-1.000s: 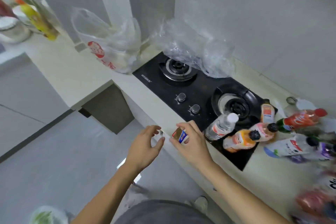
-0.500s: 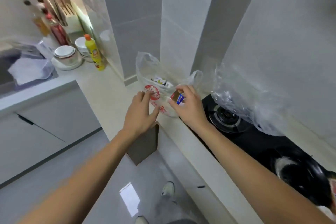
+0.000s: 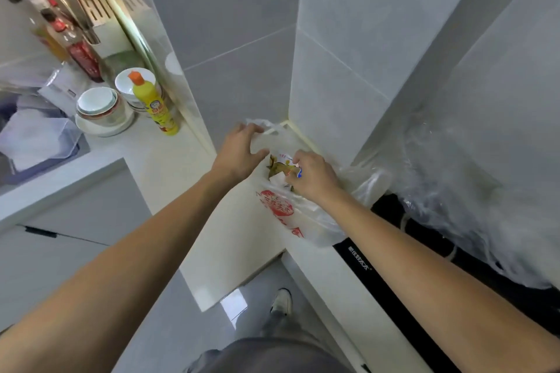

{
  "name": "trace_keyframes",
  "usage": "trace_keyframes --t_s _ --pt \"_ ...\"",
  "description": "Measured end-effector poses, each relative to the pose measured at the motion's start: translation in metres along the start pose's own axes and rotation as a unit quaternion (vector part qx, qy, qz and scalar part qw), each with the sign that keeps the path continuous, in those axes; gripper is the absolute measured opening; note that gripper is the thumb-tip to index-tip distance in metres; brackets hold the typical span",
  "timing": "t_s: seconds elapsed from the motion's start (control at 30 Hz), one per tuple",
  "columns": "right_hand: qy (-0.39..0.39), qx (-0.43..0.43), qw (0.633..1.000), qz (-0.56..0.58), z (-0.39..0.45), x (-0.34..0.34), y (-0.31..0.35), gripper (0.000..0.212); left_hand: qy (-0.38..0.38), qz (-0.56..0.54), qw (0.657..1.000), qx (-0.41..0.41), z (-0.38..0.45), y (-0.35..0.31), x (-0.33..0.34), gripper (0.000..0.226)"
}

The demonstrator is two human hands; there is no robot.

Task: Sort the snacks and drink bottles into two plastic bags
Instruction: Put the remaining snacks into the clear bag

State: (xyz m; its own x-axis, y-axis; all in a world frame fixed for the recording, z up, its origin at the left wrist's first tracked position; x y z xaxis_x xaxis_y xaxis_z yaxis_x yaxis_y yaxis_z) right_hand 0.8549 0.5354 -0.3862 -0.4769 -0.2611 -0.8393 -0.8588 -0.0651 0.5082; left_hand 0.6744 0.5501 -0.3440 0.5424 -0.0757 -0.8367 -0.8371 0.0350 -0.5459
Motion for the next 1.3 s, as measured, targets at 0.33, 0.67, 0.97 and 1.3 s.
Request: trace_keyframes --t_s 0.33,0.67,0.97,1.3 --pt "-0.001 -0.018 0.980 -0.198 -0.031 -0.021 -0.021 0.013 -0.074 0.279 0.849 0.442 0.005 -0.037 0.009 0.048" --pt "0.045 0.124 0.939 -0.316 -0.117 -0.028 -0.079 0.068 0.180 0.491 0.800 0.294 0.028 0.004 0.033 0.088" --pt "-0.008 0.140 0.949 -0.281 -0.126 -0.049 -0.049 0.066 0.121 0.325 0.866 0.360 0.015 0.006 0.007 0.067" --pt "-0.165 -0.095 0.976 -0.102 -0.105 -0.009 0.069 0.062 -0.063 0.186 0.949 0.249 -0.074 0.038 -0.056 0.059"
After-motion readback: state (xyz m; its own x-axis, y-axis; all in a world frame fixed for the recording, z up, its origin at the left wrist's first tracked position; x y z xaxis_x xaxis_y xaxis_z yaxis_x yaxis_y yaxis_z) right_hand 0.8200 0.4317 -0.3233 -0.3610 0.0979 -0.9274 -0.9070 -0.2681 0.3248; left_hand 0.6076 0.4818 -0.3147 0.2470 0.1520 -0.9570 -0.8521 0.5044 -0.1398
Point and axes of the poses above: each hand's wrist, its own z-axis towards the middle knuckle, its own x-axis out of the palm, y = z × x, the point moved 7 cm from there along z, towards the middle knuckle, and after that the axes turned 3 degrees about z, right-handed, at the moved point
